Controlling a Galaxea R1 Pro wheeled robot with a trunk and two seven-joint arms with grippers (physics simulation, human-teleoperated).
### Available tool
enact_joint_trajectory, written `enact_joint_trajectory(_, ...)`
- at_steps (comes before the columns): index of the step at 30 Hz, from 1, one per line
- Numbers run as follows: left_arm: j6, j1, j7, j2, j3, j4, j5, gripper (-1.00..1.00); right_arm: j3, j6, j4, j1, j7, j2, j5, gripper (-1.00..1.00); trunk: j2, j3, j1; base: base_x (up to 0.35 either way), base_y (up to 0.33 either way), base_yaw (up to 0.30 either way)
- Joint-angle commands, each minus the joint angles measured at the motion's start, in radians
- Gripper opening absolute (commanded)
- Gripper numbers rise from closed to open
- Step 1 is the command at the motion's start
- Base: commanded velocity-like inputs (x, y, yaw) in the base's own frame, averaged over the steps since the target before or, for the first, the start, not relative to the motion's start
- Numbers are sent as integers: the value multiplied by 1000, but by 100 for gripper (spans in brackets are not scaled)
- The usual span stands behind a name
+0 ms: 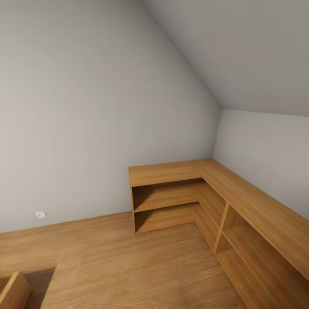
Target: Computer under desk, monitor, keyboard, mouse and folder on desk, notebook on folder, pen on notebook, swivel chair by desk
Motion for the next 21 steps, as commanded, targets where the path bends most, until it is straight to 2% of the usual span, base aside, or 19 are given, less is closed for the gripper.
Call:
enact_joint_trajectory(1,-4,-1,0,0,-1,3,-1,100,0,-4,1,-1,0,0,0,100,-1,-1,0,0,0,276)
enact_joint_trajectory(6,-5,-1,1,0,-1,6,-12,100,0,-6,4,0,0,0,1,100,-1,-1,0,0,0,278)
enact_joint_trajectory(21,-4,-1,1,-1,-2,7,-15,100,1,-4,34,-2,0,0,1,100,-1,-3,0,0,0,279)
